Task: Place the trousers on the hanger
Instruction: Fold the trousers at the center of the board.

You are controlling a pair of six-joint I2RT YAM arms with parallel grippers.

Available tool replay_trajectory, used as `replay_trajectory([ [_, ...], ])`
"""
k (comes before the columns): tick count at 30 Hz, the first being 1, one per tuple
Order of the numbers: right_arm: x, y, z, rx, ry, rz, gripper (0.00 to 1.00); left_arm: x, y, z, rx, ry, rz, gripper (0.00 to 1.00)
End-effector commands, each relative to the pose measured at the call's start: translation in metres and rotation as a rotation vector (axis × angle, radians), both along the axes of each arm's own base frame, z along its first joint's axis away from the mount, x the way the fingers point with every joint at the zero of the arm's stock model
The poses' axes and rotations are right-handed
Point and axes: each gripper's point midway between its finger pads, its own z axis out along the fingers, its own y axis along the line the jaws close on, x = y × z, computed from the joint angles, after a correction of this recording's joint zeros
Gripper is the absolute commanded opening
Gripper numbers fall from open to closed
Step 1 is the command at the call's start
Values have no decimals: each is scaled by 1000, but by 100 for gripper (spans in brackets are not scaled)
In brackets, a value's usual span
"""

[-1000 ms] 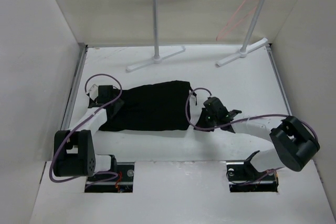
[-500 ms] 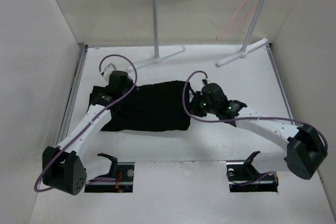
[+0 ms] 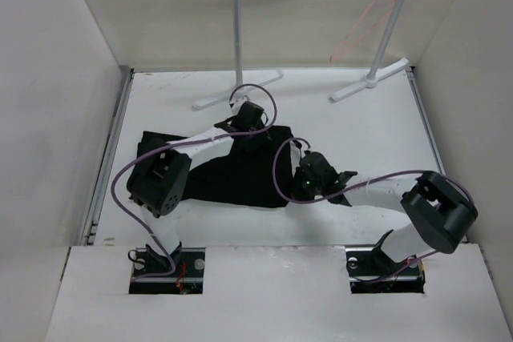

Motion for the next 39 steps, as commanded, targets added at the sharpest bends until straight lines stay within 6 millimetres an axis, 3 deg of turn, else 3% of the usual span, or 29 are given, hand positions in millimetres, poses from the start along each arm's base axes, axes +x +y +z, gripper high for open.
replay_trajectory([
  [1, -4, -9, -5, -9, -35, -29, 13, 28, 1, 6, -12, -45, 42, 36],
  [5, -7, -16, -6, -20, -34, -40, 13, 41, 11, 4, -7, -52, 81, 36],
  [7, -8, -15, 5, -6, -40, -38, 14, 44, 11, 13, -25, -59, 82, 37],
  [11, 0, -9, 58, 54, -110, -23, 20, 38, 9, 55, -82, -118, 62, 42],
  [14, 21, -3, 100, 98, -188, -20, 26, 29, 22, 86, -115, -174, 72, 48],
  [16, 43, 1, 112, 111, -216, -29, 26, 22, 37, 102, -132, -207, 87, 51],
  [19, 82, 9, 116, 116, -244, -50, 20, 7, 64, 105, -132, -218, 122, 51],
  [25, 182, 23, 106, 166, -263, -147, 13, -57, 107, 79, -113, -173, 143, 48],
  [29, 220, 26, 73, 140, -213, -225, 15, -104, 121, 52, -79, -112, 125, 47],
  [32, 224, 32, 76, 152, -208, -218, 24, -128, 133, 44, -59, -95, 129, 47],
  [34, 221, 33, 101, 170, -257, -195, 37, -136, 143, 45, -44, -99, 147, 47],
  [37, 204, 31, 155, 211, -346, -158, 56, -139, 154, 51, -29, -115, 178, 47],
  [39, 191, 26, 183, 231, -380, -140, 61, -136, 155, 55, -35, -121, 180, 48],
])
